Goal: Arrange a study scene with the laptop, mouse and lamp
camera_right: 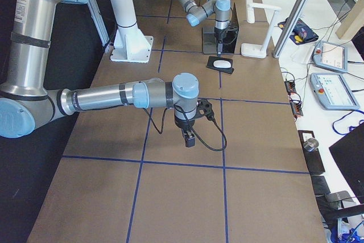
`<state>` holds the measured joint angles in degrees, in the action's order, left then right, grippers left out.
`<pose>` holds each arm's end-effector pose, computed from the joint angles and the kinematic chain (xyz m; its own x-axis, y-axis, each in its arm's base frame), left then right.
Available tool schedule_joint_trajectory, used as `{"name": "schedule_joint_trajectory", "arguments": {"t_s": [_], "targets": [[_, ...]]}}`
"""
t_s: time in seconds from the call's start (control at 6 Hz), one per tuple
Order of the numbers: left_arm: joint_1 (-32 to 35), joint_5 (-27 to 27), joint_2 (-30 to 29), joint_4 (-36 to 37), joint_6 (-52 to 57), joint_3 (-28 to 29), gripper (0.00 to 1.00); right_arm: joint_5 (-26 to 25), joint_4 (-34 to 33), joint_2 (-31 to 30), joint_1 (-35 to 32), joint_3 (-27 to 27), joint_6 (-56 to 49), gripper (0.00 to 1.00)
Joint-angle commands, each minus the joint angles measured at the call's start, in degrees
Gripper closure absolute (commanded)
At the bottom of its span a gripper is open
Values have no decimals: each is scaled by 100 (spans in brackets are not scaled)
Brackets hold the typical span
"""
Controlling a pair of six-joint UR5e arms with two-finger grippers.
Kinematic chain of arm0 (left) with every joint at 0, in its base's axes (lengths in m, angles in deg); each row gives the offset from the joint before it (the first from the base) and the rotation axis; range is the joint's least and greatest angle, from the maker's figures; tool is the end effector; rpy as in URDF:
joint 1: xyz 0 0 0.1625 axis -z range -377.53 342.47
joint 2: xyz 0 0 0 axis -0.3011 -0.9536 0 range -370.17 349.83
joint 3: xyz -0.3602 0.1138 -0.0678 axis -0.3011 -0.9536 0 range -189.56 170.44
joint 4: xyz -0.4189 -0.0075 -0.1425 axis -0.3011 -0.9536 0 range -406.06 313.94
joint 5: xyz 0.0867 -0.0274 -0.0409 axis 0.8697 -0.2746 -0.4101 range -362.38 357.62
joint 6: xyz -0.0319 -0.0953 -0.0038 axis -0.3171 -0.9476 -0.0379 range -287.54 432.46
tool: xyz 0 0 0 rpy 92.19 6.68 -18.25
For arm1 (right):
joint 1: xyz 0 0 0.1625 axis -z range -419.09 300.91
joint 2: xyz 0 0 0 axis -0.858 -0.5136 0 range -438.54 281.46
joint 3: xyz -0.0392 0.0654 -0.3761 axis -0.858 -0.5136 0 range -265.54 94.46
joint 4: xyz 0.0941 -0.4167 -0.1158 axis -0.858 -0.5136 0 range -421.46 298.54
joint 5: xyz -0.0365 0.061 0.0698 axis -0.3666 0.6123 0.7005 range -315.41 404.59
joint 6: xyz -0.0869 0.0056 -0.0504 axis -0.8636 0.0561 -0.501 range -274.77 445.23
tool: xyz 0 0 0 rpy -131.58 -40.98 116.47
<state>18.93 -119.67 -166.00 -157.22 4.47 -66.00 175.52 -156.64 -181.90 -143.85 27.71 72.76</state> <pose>0.6224 -0.5681 0.0676 0.5313 0.0218 -0.8469 0.0354 0.9982 0.0479 0.0275 -0.4370 0.5310 0.7102 -0.3339 0.6199 0.2503 0.9426 0.2210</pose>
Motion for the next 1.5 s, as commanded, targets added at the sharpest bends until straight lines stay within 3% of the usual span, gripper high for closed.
{"name": "schedule_joint_trajectory", "arguments": {"t_s": [0.0,0.17,0.5,0.67,1.0,1.33], "targets": [[20,-40,1364,901,66,-2186,0,29,9,-88,-6,-65,796,1],[81,-48,1936,938,206,-2822,0,29,18,-141,-6,-118,799,0],[395,-48,3185,1656,1798,-4273,0,38,53,-334,-145,-145,467,0],[702,-66,3730,1738,2712,-4644,0,38,44,-421,-286,-154,143,0],[1850,-949,4618,1739,4600,-4683,0,47,44,-431,-357,-197,-18,0],[2836,-1199,5593,1765,6262,-4692,0,47,53,-405,-357,-207,-19,0]]}}
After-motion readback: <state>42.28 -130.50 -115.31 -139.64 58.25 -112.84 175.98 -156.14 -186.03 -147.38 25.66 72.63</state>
